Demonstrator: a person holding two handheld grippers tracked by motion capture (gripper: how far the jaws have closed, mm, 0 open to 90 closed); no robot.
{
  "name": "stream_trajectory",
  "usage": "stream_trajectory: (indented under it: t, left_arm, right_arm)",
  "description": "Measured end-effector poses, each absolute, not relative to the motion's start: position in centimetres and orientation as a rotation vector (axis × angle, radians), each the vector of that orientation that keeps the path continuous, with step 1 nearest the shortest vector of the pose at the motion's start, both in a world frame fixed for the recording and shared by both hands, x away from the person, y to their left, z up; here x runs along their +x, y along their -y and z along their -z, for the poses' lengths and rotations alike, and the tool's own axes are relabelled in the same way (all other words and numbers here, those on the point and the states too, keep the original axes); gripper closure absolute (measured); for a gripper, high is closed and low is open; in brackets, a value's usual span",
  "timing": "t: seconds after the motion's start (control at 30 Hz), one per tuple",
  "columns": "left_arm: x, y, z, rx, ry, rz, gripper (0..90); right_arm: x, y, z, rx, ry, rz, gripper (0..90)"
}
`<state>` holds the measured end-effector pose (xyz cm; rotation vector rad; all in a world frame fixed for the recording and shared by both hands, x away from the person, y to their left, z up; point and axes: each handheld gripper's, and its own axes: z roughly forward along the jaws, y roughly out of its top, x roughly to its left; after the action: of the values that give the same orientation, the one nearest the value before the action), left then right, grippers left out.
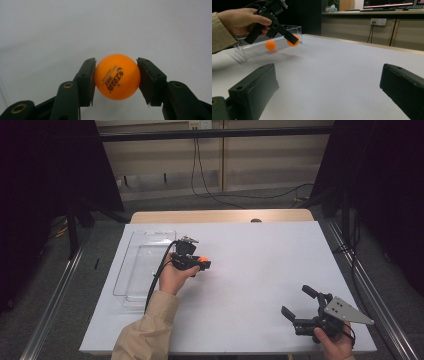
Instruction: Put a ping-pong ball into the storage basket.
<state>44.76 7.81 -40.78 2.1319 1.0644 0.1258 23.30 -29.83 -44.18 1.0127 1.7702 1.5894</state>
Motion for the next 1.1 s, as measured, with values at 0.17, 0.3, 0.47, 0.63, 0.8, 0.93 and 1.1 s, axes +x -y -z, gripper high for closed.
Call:
stream_trajectory:
  t: [0.17, 0.3, 0.47, 0.63, 0.8, 0.93, 1.1]
  left_arm:
    - [44.8, -8.1, 40.6, 2.13, -1.065, -0.13, 50.8]
    - [44.8, -8.4, 40.6, 2.126, -1.067, -0.129, 50.8]
    - [44.7, -8.4, 40.4, 2.108, -1.067, -0.123, 50.8]
    - [44.6, -8.5, 40.2, 2.105, -1.055, -0.117, 50.9]
    - [44.6, -8.5, 40.0, 2.1, -1.056, -0.114, 50.8]
    - [44.6, -8.5, 39.8, 2.095, -1.049, -0.117, 50.8]
    - [44.5, -8.2, 39.6, 2.095, -1.045, -0.108, 50.8]
  right_arm:
    - [23.3, 29.8, 44.2, 1.011, -1.77, -1.589, 0.5]
    - [23.3, 29.8, 44.2, 1.01, -1.771, -1.586, 0.5]
    - [23.3, 29.8, 44.2, 1.013, -1.769, -1.586, 0.5]
    - [23.3, 29.8, 44.2, 1.015, -1.769, -1.586, 0.4]
    - [23.4, 29.8, 44.2, 1.013, -1.772, -1.585, 0.5]
    - [23.4, 29.8, 44.2, 1.013, -1.771, -1.585, 0.5]
    - [23.4, 29.7, 44.2, 1.013, -1.772, -1.583, 0.4]
